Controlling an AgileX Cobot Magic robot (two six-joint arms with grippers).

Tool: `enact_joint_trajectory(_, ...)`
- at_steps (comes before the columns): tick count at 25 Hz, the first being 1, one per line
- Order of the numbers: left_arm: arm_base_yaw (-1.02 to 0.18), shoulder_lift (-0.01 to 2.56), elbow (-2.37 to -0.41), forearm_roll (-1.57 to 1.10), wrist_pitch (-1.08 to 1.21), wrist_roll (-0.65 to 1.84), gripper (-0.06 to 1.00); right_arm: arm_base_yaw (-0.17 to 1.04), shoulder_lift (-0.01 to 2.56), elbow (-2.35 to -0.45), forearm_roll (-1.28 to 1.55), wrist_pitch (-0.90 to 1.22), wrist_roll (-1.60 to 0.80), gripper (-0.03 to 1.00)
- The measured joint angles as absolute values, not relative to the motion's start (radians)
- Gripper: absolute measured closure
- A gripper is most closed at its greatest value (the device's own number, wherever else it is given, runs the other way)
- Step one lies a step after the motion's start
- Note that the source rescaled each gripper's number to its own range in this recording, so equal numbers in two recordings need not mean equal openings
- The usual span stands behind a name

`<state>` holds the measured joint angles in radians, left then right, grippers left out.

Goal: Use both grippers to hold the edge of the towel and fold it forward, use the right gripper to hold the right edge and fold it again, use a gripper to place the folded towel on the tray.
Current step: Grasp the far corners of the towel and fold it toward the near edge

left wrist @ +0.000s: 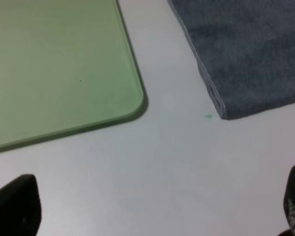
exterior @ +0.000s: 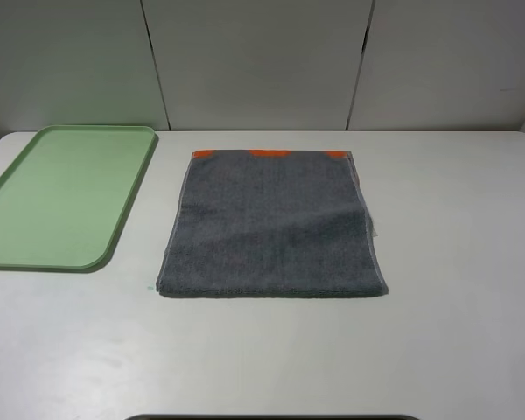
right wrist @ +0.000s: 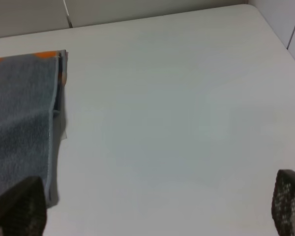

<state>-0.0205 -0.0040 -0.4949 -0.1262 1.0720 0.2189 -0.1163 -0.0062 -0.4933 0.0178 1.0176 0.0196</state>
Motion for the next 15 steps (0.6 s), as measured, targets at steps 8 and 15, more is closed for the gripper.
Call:
enact_joint_trajectory(8,-0.020,-0.004,-0.495,-0.126,1.072,0.219,-0.06,-0.116,-0.006,-0.493,0.018,1.018,0.020,-0.03)
enact_joint_trajectory(15,-0.020,-0.004,-0.495,-0.126,1.072,0.219,-0.06,-0.116,-0.006,-0.493,0.018,1.017,0.020,-0.03)
